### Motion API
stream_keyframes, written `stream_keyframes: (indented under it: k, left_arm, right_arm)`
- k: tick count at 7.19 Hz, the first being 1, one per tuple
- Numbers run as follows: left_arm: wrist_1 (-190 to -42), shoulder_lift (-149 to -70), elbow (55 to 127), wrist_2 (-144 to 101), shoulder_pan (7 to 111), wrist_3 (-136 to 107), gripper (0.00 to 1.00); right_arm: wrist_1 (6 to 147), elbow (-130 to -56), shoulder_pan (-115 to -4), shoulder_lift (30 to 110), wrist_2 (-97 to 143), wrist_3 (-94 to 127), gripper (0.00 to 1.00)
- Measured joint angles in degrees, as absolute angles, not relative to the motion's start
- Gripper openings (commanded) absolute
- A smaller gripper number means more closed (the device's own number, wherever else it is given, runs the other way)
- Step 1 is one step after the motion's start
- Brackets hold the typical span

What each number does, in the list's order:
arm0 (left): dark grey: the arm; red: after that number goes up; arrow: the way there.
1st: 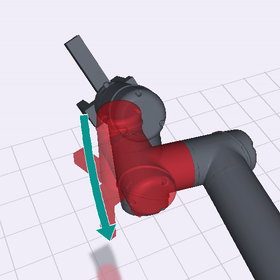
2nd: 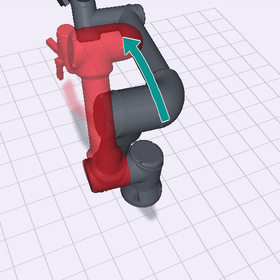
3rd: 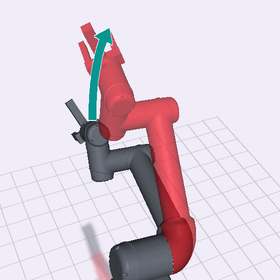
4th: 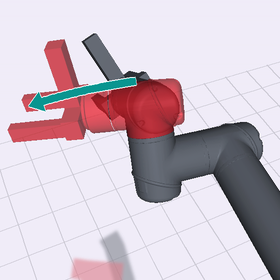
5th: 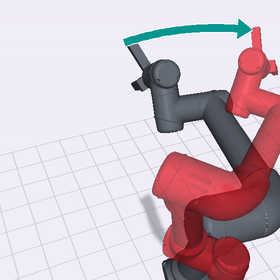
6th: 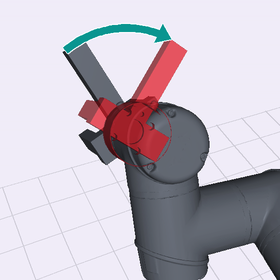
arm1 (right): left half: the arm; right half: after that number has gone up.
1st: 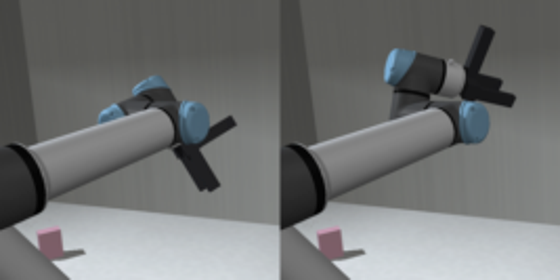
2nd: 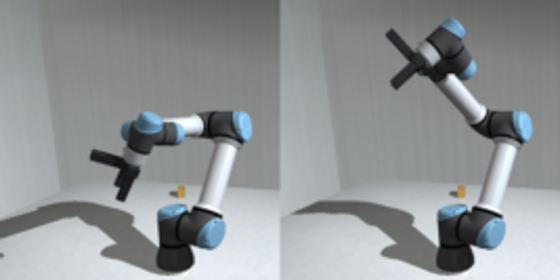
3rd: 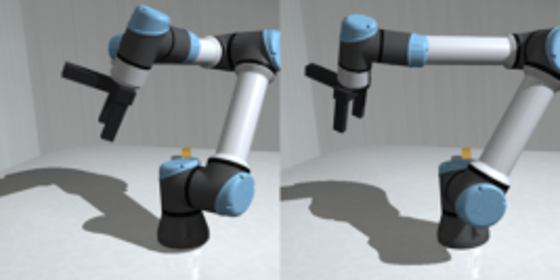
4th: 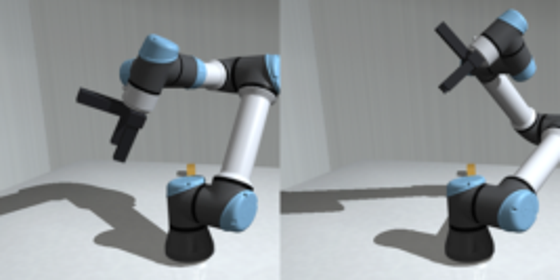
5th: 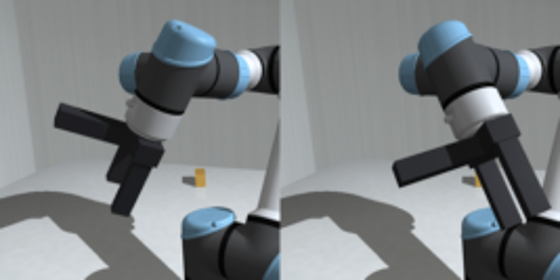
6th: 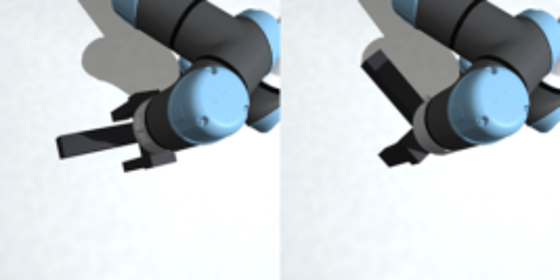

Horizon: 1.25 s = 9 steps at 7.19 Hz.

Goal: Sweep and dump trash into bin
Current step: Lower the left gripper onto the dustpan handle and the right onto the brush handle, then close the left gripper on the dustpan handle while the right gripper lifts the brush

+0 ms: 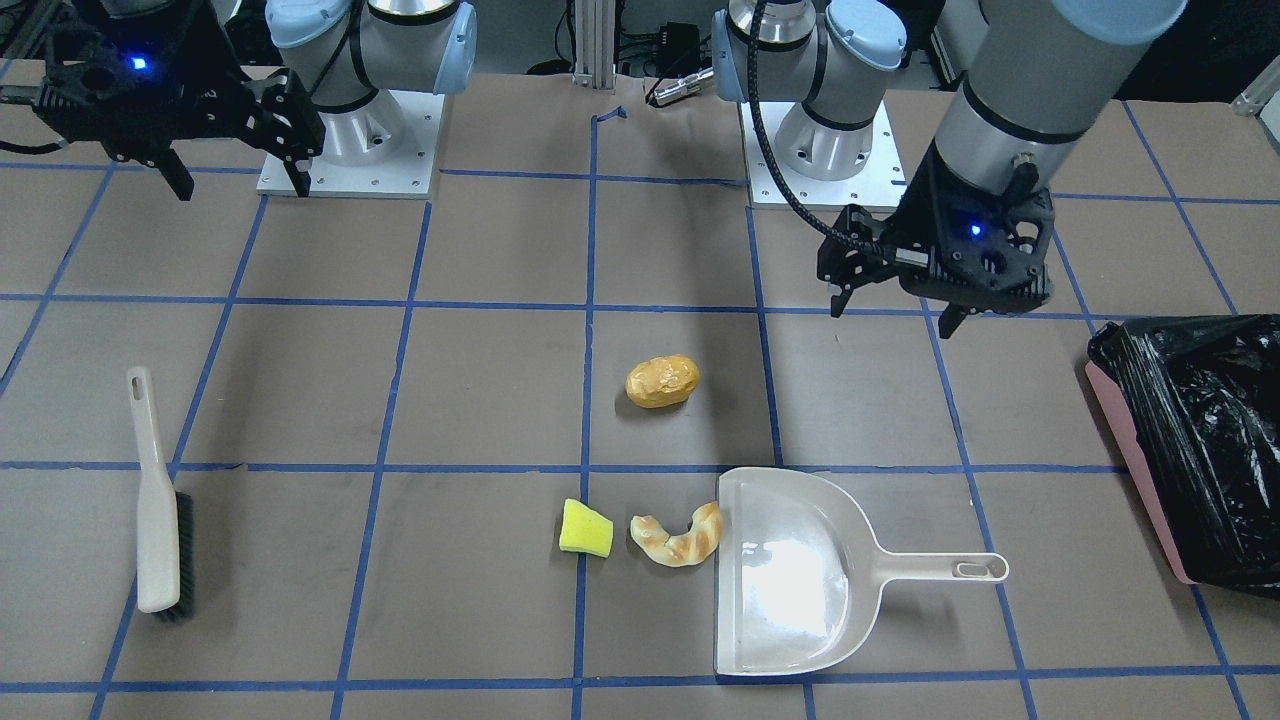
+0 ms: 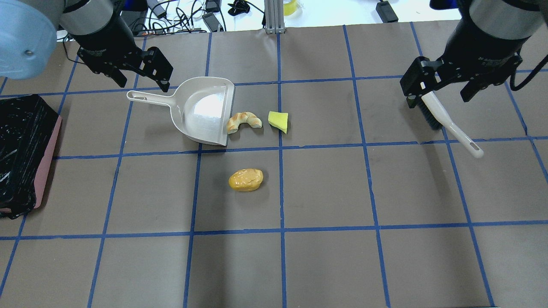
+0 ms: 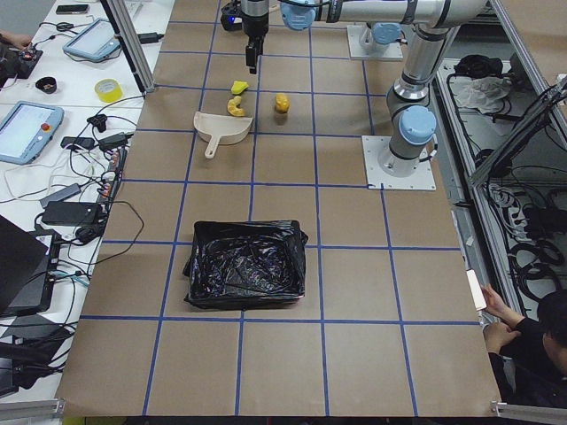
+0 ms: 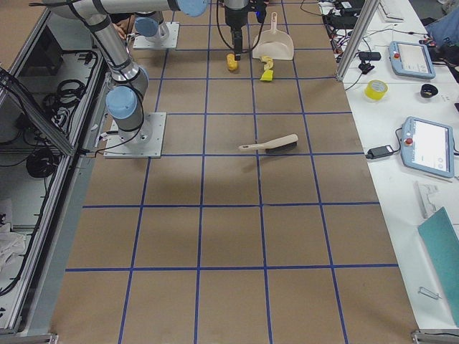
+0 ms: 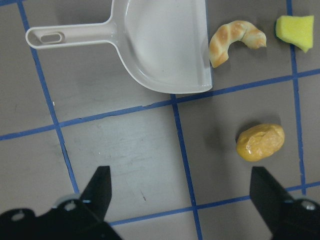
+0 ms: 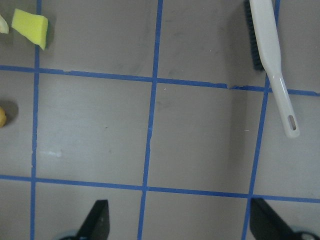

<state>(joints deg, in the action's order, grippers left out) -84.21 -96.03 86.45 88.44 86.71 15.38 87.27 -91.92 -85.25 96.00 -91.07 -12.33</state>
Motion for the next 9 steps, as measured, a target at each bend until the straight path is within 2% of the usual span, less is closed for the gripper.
stream_keyframes:
  k: [5, 7, 9]
  left_arm:
    - [-66.50, -111.34, 86.00, 90.22, 79.76, 54.67, 0.97]
    - [-61.28, -116.10, 85.60, 92.67, 79.58, 71.76, 0.91]
    - [-60.23, -119.03, 85.80, 93.41, 79.55, 83.22, 0.91]
  right_arm:
    - [99.90, -93.47, -73.93, 80.01, -97.02, -46.44, 1.00]
    - [110.07, -96.55, -70.87, 73.87, -98.64, -57.82, 1.00]
    - [117.49, -101.65, -69.90, 70.81, -99.50, -63.43, 0.97]
